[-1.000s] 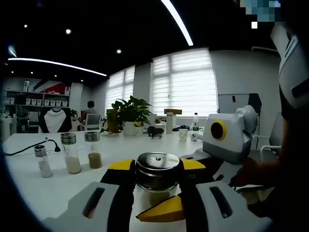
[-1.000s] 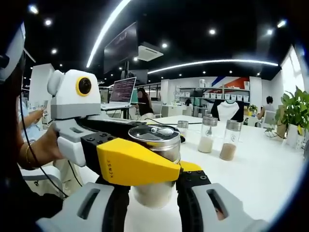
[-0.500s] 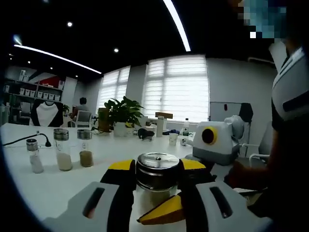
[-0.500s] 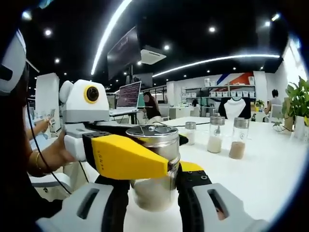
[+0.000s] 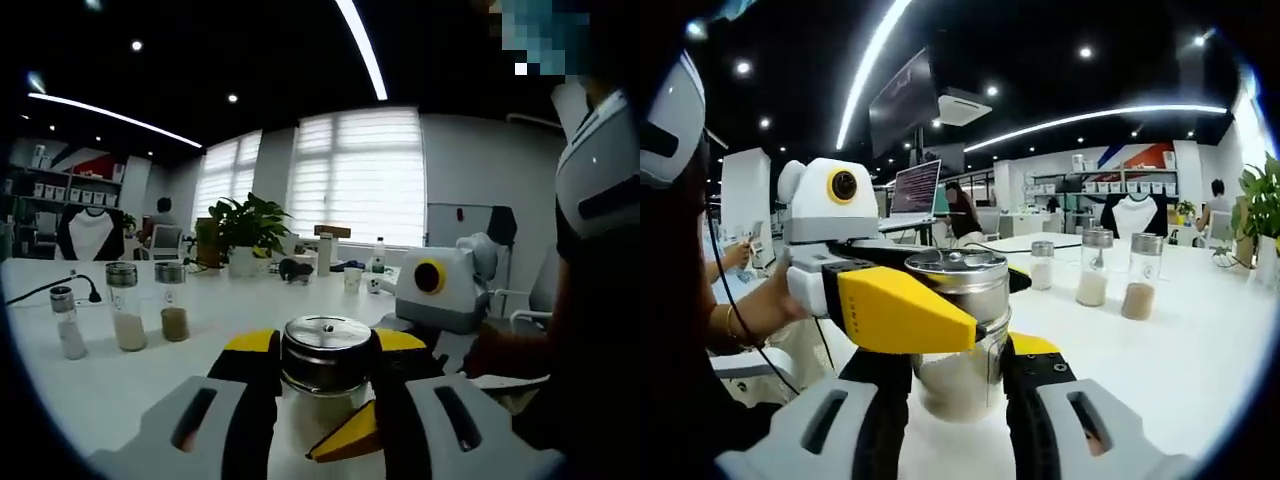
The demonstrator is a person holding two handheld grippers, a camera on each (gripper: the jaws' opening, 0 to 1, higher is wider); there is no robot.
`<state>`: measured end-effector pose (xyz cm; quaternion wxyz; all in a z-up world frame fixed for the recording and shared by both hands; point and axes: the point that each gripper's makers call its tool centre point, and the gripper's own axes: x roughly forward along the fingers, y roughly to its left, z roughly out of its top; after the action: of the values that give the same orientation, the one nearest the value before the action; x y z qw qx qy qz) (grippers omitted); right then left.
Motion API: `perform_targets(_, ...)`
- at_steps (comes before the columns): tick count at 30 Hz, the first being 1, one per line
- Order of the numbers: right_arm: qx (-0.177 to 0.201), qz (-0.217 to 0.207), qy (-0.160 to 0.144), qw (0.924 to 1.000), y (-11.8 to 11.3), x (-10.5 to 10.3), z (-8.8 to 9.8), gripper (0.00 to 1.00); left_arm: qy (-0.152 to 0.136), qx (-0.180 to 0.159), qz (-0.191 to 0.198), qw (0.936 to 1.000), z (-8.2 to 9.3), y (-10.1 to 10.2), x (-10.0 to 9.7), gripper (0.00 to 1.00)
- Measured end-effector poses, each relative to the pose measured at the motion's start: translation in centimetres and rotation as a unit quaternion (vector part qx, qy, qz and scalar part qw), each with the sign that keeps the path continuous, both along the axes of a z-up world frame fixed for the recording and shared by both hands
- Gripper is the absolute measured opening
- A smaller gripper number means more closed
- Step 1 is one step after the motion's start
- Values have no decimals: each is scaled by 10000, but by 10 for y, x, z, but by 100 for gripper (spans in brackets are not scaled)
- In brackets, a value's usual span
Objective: Rotate the seasoning bottle until the label or dispensing opening points toward the visible target arrow and the bottle remains upright within the marked orientation range
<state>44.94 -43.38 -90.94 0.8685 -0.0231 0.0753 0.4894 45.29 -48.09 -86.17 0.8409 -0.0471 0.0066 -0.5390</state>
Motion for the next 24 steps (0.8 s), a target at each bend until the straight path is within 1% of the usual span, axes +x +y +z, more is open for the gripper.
perform_targets(3,-1,16,-21,10000,1,1,1,34,-24,13,-35,10000,1,1,-1,37)
perform_targets(4,-11,27,-37,10000,1,0,1,34,-79,64,-56,9999,1,1,-1,37)
perform_targets(6,-62,7,-173,9998,2,1,2,33,-171,130,-48,9998,1,1,-2,37)
perform_targets(8,-120,-20,-313,9994,2,2,3,33,-185,142,-40,9997,2,2,-2,37)
perform_targets(11,-117,-125,-390,9991,2,3,4,33,-182,113,-25,9998,2,4,-2,37)
perform_targets(13,2,-211,-335,9992,2,4,5,33,-169,71,-11,9998,3,4,-1,37)
perform_targets(16,274,-327,-97,9990,2,4,4,33,-62,-82,44,9999,3,5,1,37)
perform_targets(20,203,-422,-59,9989,1,5,0,33,-5,-50,92,9999,-1,4,3,37)
perform_targets(24,44,-546,-22,9985,0,9,-6,33,40,47,257,9997,-7,5,7,37)
